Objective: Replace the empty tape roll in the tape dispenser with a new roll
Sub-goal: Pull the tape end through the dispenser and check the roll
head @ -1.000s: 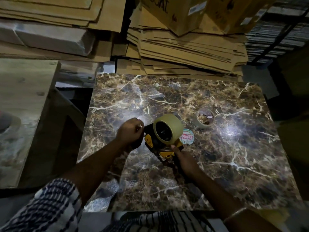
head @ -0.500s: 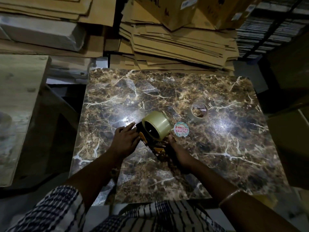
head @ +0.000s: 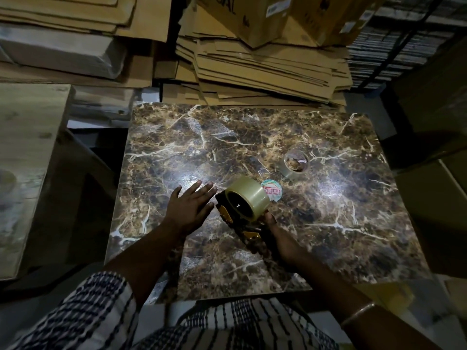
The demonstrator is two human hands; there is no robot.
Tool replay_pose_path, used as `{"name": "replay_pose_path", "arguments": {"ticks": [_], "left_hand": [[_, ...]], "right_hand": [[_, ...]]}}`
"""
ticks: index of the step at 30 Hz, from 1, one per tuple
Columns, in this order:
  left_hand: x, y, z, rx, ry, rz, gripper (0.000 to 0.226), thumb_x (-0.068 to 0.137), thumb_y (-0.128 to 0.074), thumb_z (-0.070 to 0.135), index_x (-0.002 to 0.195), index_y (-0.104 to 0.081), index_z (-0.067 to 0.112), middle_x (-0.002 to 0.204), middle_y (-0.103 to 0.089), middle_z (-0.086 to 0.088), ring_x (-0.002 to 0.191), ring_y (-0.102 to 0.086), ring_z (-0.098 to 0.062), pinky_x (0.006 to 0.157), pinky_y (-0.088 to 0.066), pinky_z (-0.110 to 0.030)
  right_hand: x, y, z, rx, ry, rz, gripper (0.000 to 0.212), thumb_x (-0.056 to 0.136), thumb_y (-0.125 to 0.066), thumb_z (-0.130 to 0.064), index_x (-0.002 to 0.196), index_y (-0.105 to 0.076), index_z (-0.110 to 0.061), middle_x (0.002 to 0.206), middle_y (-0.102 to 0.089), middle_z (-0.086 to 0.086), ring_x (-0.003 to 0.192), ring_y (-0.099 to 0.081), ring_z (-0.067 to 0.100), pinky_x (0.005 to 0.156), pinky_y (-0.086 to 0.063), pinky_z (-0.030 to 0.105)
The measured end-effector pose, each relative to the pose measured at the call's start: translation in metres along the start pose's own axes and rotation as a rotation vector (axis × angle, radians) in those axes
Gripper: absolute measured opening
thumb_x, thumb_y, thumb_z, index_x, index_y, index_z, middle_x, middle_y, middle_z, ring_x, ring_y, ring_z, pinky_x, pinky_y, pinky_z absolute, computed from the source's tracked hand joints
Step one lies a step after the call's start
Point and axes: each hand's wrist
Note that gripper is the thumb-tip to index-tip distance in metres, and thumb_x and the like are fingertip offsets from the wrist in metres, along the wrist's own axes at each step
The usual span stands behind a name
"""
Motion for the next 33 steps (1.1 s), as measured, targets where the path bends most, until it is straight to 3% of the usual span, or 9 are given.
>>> {"name": "replay_pose_path", "arguments": {"ticks": [3,5,12,16,20,25,28,31,33], "left_hand": [[0.0,0.001,-0.001,-0.005,-0.006,-0.001,0.052,0.103,-0.025,0.058,0.153,-0.028,0.046,0.16,-0.032,0.02,0.151,-0.024,-0.008,0.116,-0.016,-0.055],[-0.001,0.0,-0.001,-0.009,-0.008,-0.001,0.052,0.103,-0.024,0.058,0.153,-0.027,0.045,0.16,-0.031,0.02,0.151,-0.023,-0.008,0.116,-0.015,-0.057],[0.0,-0.01,-0.004,0.03,-0.045,0.009,0.051,0.106,-0.027,0.044,0.155,-0.03,0.034,0.16,-0.034,0.013,0.151,-0.025,-0.014,0.115,-0.02,-0.06],[-0.004,-0.011,-0.006,0.037,-0.204,0.006,0.05,0.104,-0.029,0.036,0.151,-0.04,0.025,0.154,-0.047,0.001,0.144,-0.042,-0.023,0.108,-0.036,-0.049],[-0.004,-0.009,-0.001,0.0,-0.184,-0.01,0.051,0.102,-0.035,0.045,0.151,-0.042,0.028,0.157,-0.043,0.001,0.145,-0.04,-0.023,0.11,-0.034,-0.049],[-0.009,-0.005,0.012,0.032,-0.145,-0.069,0.056,0.099,-0.036,0.058,0.152,-0.035,0.04,0.162,-0.034,-0.002,0.15,-0.03,-0.026,0.113,-0.025,-0.059],[-0.008,-0.002,0.012,0.029,-0.133,-0.092,0.056,0.099,-0.032,0.06,0.151,-0.036,0.039,0.164,-0.03,-0.001,0.152,-0.025,-0.024,0.115,-0.022,-0.061],[-0.01,0.001,0.012,0.015,-0.11,-0.092,0.051,0.101,-0.027,0.058,0.147,-0.041,0.041,0.164,-0.029,0.005,0.153,-0.023,-0.02,0.115,-0.019,-0.064],[-0.01,0.003,0.015,-0.005,-0.088,-0.071,0.048,0.102,-0.027,0.055,0.144,-0.045,0.041,0.162,-0.033,0.006,0.152,-0.026,-0.019,0.115,-0.02,-0.065]], "right_hand": [[-0.006,-0.002,-0.005,-0.011,0.004,0.016,0.082,0.06,-0.033,-0.105,0.095,-0.078,-0.046,0.126,-0.069,0.021,0.119,-0.062,0.045,0.108,-0.041,0.065],[-0.008,-0.003,-0.007,-0.03,-0.004,0.042,0.094,0.056,-0.035,-0.106,0.094,-0.08,-0.033,0.114,-0.072,0.025,0.11,-0.067,0.044,0.105,-0.047,0.058],[-0.001,0.0,-0.004,0.109,0.011,-0.037,0.106,0.048,-0.076,-0.086,0.1,-0.073,0.007,0.074,-0.066,0.029,0.061,-0.064,0.036,0.062,-0.057,0.043],[-0.009,-0.001,-0.011,0.192,-0.035,-0.126,0.079,0.069,-0.076,-0.069,0.099,-0.068,0.004,0.067,-0.062,0.018,0.054,-0.06,0.031,0.053,-0.053,0.035],[-0.015,-0.006,-0.03,0.183,-0.017,-0.074,0.066,0.078,-0.063,-0.066,0.083,-0.065,0.0,0.057,-0.061,0.012,0.039,-0.054,0.024,0.038,-0.046,0.024],[-0.004,0.005,-0.024,0.076,-0.01,0.102,0.113,0.06,-0.048,-0.1,0.103,-0.07,0.002,0.075,-0.066,0.02,0.058,-0.054,0.029,0.06,-0.046,0.038],[-0.016,0.009,-0.02,-0.158,0.062,0.163,0.095,0.067,-0.037,-0.099,0.109,-0.075,-0.023,0.092,-0.074,0.001,0.083,-0.068,0.019,0.086,-0.053,0.039],[-0.033,0.006,-0.015,-0.382,0.086,0.137,0.079,0.086,-0.024,-0.081,0.086,-0.077,-0.023,0.081,-0.073,0.0,0.08,-0.067,0.018,0.069,-0.044,0.026],[-0.038,0.008,-0.01,-0.408,0.09,0.149,0.076,0.093,-0.024,-0.073,0.105,-0.077,-0.021,0.091,-0.072,0.001,0.082,-0.063,0.017,0.062,-0.035,0.019]]}}
Point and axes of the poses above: each hand's wrist, its own x-axis towards the middle knuckle, its own y-axis out of the back of the hand, z = x × y
